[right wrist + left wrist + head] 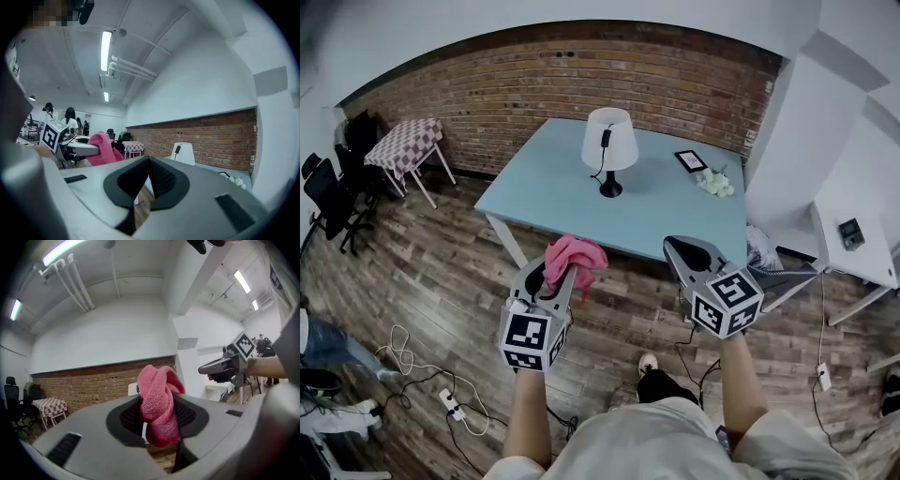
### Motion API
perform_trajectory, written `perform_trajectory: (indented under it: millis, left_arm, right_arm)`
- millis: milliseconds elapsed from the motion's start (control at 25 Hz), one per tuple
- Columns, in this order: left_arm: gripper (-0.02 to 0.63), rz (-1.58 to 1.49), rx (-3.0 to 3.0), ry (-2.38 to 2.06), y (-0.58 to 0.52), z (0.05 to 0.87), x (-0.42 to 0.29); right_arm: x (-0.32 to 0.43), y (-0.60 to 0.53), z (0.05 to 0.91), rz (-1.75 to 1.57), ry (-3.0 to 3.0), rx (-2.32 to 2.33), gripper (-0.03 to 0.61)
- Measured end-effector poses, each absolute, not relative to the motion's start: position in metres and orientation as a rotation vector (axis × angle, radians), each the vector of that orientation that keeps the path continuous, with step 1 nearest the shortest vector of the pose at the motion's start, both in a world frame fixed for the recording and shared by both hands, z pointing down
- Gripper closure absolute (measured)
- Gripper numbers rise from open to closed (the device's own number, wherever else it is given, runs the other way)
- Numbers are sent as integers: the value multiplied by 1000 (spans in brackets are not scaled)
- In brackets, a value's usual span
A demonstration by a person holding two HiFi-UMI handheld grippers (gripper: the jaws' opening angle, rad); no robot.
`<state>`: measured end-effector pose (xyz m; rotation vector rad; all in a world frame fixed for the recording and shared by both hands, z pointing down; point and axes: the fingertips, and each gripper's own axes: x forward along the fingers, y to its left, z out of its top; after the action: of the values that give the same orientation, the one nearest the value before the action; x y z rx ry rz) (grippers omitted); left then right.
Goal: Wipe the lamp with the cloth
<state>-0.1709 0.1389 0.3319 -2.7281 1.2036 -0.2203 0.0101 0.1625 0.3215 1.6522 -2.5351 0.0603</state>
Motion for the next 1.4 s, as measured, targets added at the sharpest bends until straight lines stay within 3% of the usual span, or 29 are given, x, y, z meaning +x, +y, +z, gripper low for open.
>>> perform_trajectory:
  millis: [360, 880, 1400]
  left_arm:
    - [456, -248, -2722, 1264, 69, 354, -158]
    - [456, -268, -2682, 1330, -65, 333, -97]
    - [456, -265, -2604, 1441, -156, 319, -71]
  right_arm:
    - [45, 86, 339, 74, -2551, 1678, 566]
    - [96, -65, 323, 83, -2599, 1575, 566]
    - [122, -146, 343, 95, -2586, 1478, 558]
